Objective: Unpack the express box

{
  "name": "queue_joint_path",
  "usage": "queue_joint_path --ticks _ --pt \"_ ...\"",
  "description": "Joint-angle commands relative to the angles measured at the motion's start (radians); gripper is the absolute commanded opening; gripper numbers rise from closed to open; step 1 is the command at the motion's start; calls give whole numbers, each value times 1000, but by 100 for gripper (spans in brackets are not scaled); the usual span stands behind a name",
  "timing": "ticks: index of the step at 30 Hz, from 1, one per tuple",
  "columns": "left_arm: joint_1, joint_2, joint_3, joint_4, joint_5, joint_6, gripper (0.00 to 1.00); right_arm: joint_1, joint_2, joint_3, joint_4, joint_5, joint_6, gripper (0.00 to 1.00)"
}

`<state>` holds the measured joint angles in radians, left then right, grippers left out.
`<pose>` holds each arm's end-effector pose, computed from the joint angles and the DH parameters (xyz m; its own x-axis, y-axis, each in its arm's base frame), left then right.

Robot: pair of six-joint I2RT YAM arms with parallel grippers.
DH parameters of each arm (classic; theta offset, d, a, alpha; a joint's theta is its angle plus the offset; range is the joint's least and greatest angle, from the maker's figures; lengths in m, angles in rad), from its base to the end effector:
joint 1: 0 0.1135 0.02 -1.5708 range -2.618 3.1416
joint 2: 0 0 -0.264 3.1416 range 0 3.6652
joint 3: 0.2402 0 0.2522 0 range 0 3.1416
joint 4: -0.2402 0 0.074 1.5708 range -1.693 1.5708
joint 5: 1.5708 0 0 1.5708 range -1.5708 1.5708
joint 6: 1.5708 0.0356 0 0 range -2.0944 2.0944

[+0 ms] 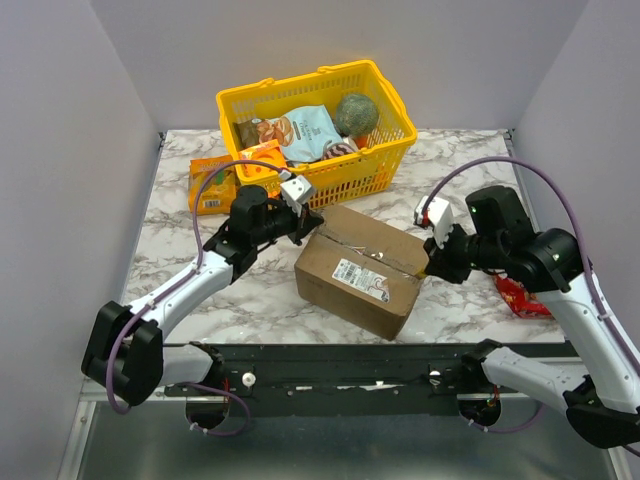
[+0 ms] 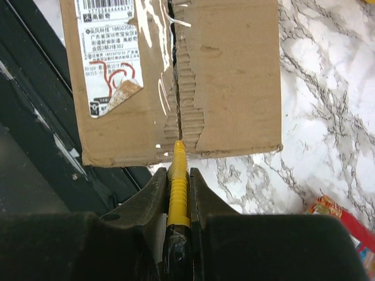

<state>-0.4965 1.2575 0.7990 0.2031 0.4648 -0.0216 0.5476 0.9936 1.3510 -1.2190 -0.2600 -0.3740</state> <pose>0.2450 -0.1509 0.2833 -0.2395 0.1078 -0.9649 0.8022 0.5818 -0.1341 0.1276 0.0885 0.3944 -0.3671 -0.6374 -0.6775 -0.8381 0.5426 -0.0563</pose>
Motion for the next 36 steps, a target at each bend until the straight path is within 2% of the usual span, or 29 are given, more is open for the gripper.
queue_joint_path --ticks 1,5,13,19,24,29,36 --pt "22 -10 25 -55 47 -6 0 -9 -18 13 -186 64 -20 0" --pt "-14 9 95 28 169 -80 3 -11 -4 28 -165 58 -23 0" --pt "-169 97 100 88 163 -75 5 -12 -6 77 -220 80 -39 0" --pt "-189 121 49 85 132 -55 4 -15 -65 115 -304 133 -59 1" --pt "-188 122 35 70 121 -47 4 -17 -151 16 -303 192 -71 0" --pt "-188 102 104 6 144 -48 6 -55 -141 -47 -154 193 -36 0" --pt "-180 79 210 -85 141 5 9 -201 -33 -78 16 177 84 0"
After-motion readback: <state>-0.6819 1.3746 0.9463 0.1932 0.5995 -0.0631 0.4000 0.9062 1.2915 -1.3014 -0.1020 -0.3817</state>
